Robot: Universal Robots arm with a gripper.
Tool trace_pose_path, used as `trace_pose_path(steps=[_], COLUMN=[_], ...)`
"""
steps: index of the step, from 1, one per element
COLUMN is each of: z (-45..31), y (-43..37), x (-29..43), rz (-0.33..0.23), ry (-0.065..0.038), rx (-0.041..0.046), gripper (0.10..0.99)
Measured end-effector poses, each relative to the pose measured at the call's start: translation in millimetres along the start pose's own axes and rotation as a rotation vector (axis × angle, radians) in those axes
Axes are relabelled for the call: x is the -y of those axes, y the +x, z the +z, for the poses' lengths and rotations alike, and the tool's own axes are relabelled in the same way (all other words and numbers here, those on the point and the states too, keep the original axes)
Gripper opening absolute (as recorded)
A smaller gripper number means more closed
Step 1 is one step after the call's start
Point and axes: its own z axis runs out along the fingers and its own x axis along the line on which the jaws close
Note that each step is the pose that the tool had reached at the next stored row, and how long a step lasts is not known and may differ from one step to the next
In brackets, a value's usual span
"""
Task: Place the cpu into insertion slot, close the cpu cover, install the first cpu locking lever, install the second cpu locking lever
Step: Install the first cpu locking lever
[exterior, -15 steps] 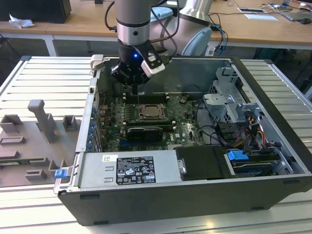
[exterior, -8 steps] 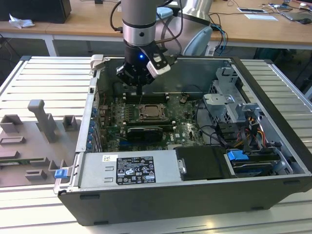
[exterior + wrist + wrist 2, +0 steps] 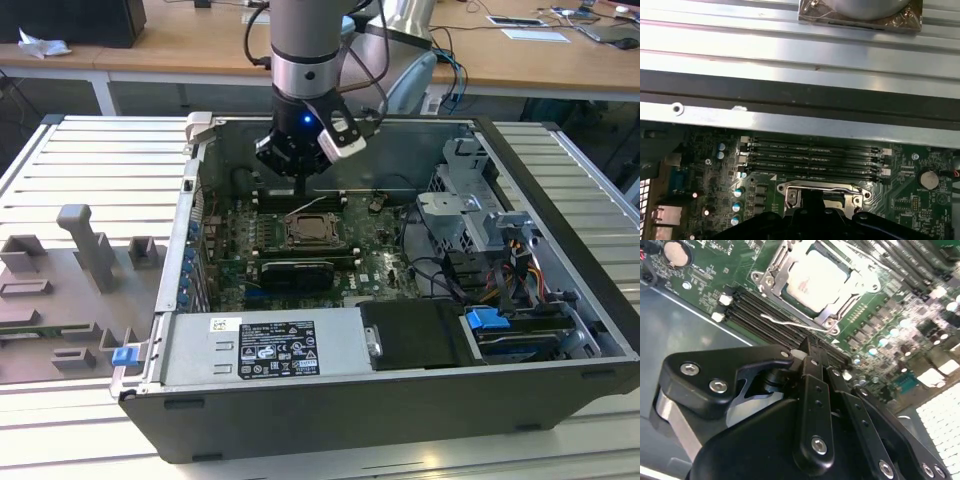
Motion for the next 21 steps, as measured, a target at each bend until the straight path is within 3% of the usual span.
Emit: trace_pose_path(steps=[3,6,12,21], z=[5.7,15.9,23.8,31.5], y=[-3.7,-7.9,-17.5,-25.5], x=[0.4,-1.0,-5.4,-5.4], rz=[0.007,0.008,0.013,0.057], ry=[0.000,0.000,-0.001,0.000], rx=[0.0007,0.0007,0.0014,0.0062], gripper=[0.106,0.106,0.106,0.106])
